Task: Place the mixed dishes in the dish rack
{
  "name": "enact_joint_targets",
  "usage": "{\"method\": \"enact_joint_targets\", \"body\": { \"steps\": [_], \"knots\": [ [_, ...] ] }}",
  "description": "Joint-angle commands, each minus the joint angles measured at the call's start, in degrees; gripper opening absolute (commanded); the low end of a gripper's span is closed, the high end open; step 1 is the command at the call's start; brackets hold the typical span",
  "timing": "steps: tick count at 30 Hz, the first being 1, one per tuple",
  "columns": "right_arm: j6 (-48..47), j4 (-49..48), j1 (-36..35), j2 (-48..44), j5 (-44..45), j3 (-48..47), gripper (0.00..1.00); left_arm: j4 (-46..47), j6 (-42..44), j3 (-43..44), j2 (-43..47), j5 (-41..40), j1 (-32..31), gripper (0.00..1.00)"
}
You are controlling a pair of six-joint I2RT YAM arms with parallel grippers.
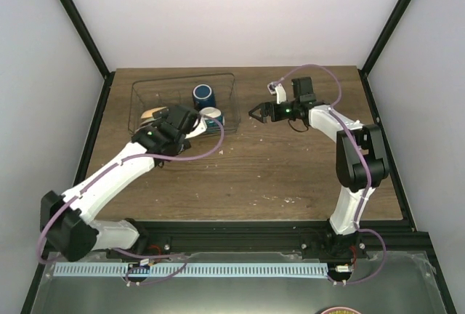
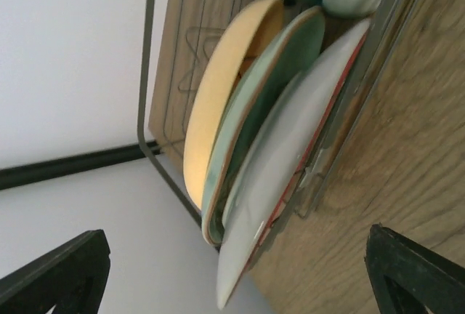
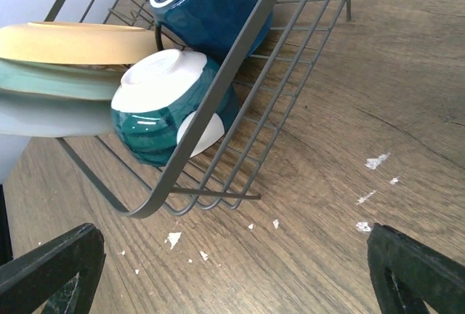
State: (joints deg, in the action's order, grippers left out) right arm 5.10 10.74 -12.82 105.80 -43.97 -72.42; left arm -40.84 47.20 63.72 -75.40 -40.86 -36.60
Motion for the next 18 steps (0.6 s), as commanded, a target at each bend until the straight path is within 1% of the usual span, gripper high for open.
{"method": "enact_joint_targets", "body": {
  "steps": [1, 4, 6, 8, 10, 14, 15, 16, 18],
  "knots": [
    [-1.51, 3.56, 0.59, 0.92, 1.95, -5.42, 1.00, -9.31, -12.27, 5.26, 5.85, 12.42, -0.90, 1.00],
    [-2.28, 6.25, 0.55, 1.87, 2.50, -8.48, 1.00, -7.63, -16.57, 7.05, 11.30, 20.28, 0.01, 1.00],
    [-2.35, 7.61, 0.56, 2.36, 3.02, -10.29, 1.00, -2.42, -19.76, 7.61, 14.75, 25.58, 1.97, 1.00],
    [-1.58, 8.35, 0.55, 2.39, 4.06, -12.00, 1.00, 3.63, -24.07, 7.44, 17.27, 29.04, 5.80, 1.00],
    [-0.88, 10.03, 0.55, 3.15, 6.32, -14.77, 1.00, 7.64, -28.72, 7.76, 17.44, 32.30, 10.81, 1.00],
    [0.60, 13.56, 1.35, 5.11, 14.71, -21.10, 1.00, 8.58, -37.41, 11.47, 10.95, 39.30, 22.84, 1.00],
    [1.31, 13.16, 1.97, 5.20, 16.48, -21.87, 1.00, 8.40, -39.86, 12.69, 8.45, 41.05, 26.28, 1.00],
    [2.28, 12.43, 2.81, 5.14, 17.99, -22.22, 1.00, 8.21, -42.39, 13.75, 5.83, 43.34, 31.03, 1.00],
    [4.69, 10.78, 5.84, 5.00, 20.55, -22.49, 1.00, 8.60, -47.69, 15.28, 0.19, 50.07, 38.66, 1.00]
  ]
}}
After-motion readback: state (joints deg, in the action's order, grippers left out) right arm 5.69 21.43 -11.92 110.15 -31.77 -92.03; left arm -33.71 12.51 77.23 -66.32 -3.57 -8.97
